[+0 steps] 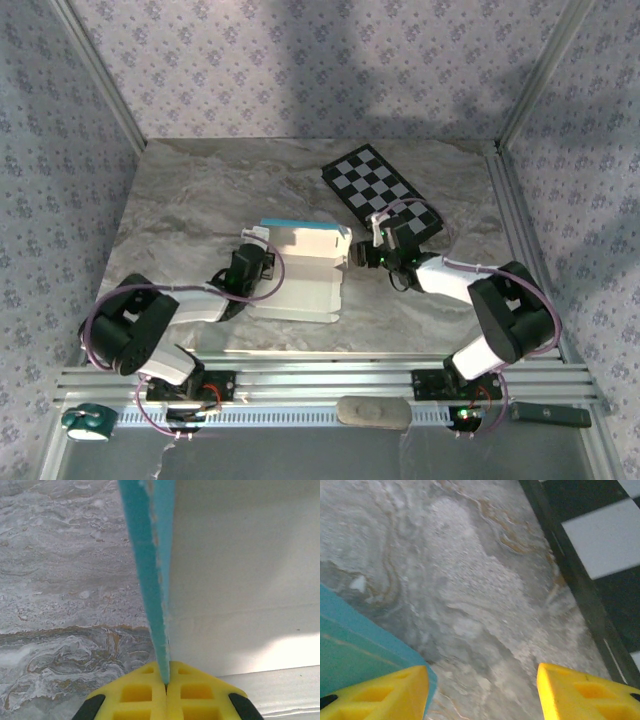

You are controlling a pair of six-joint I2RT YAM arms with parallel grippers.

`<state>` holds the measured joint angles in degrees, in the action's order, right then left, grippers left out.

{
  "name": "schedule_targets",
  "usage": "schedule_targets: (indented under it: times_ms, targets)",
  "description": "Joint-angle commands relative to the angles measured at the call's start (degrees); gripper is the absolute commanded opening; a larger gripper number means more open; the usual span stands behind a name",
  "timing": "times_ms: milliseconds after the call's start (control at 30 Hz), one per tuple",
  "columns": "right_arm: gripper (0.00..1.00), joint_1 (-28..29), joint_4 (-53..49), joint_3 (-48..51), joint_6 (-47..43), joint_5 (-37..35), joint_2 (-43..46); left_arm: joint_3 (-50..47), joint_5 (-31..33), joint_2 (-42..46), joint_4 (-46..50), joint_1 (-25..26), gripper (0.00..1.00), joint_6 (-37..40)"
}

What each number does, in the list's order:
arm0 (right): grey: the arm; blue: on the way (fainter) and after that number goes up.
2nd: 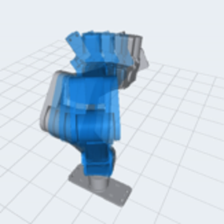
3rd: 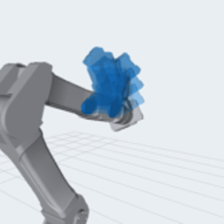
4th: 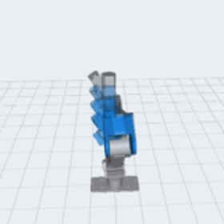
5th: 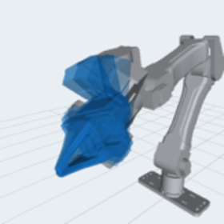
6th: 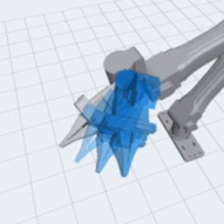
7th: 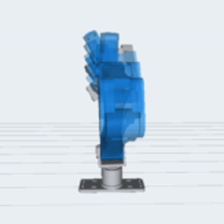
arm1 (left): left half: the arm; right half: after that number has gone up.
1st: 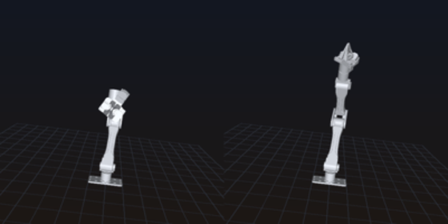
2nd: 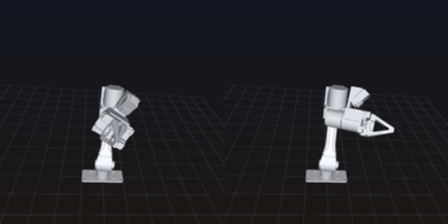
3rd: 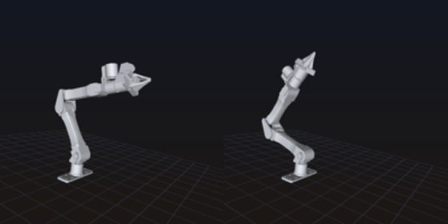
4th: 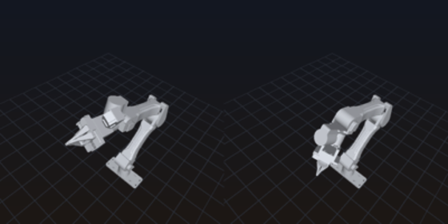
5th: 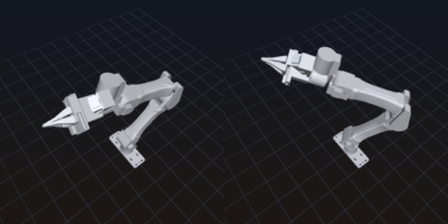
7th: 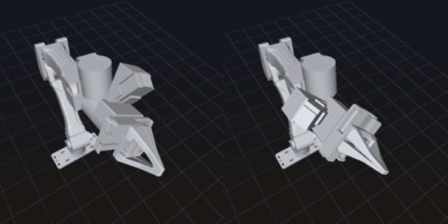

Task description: Fold the paper box

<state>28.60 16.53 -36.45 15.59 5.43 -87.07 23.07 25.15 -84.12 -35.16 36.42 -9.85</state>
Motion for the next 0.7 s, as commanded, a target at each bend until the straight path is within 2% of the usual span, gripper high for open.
schedule_targets:
  times_ms: [0, 667]
  targets:
    - [0.62, -0.01, 5.07, 1.52, -1.38, 3.99, 1.08, -0.61, 0.65, -1.40, -2.00, -0.10, 0.00, -1.12]
    - [0.62, 2.20, 5.92, 1.06, -9.88, 6.89, 0.70, 0.37, -0.71, -5.18, -4.57, -1.44, 0.00, -2.19]
